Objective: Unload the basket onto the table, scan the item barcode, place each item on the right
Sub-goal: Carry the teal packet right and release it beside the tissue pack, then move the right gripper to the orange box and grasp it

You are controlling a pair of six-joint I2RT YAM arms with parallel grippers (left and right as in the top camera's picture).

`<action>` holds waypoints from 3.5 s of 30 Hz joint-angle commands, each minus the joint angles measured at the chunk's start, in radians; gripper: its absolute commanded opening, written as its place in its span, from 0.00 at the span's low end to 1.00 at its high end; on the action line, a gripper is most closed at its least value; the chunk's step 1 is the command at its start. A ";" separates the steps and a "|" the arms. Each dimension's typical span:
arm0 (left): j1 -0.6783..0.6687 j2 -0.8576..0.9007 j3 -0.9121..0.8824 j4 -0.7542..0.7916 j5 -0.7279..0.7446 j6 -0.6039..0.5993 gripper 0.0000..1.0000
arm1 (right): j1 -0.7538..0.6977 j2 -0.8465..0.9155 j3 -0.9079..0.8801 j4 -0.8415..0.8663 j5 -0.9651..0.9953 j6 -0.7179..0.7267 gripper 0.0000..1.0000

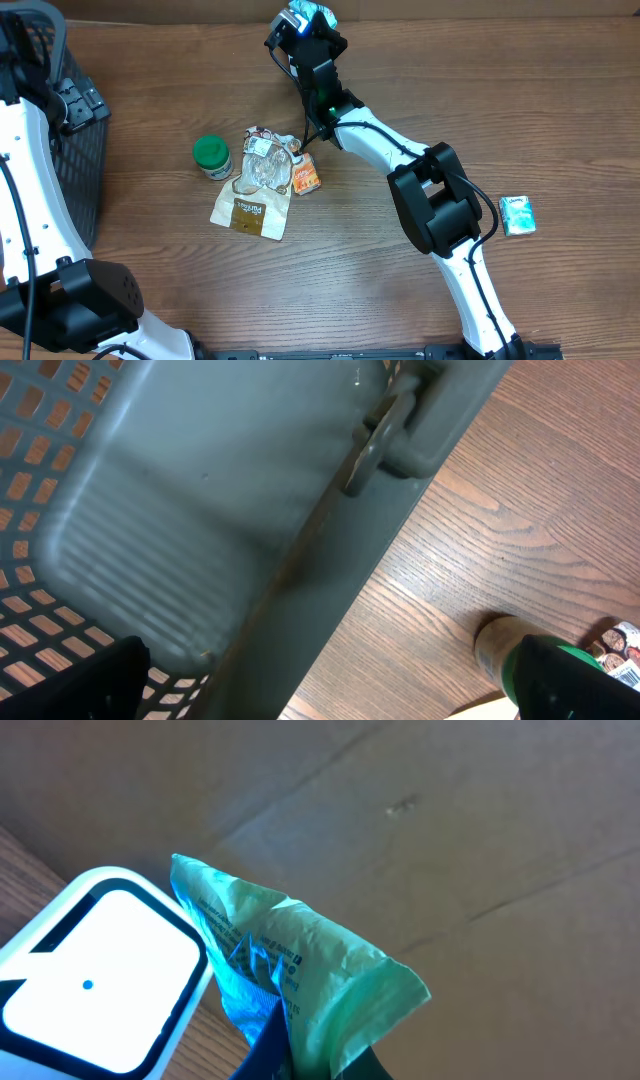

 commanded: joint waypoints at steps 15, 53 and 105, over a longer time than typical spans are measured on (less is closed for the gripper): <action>-0.001 0.010 -0.003 0.000 -0.002 0.015 1.00 | -0.012 -0.019 0.032 0.021 0.003 -0.040 0.04; -0.001 0.010 -0.003 0.000 -0.002 0.015 1.00 | -0.774 -0.725 -0.203 -1.738 -0.796 1.266 0.04; -0.001 0.010 -0.003 0.000 -0.002 0.015 1.00 | -0.124 -0.623 -0.663 -1.022 -1.179 1.410 0.50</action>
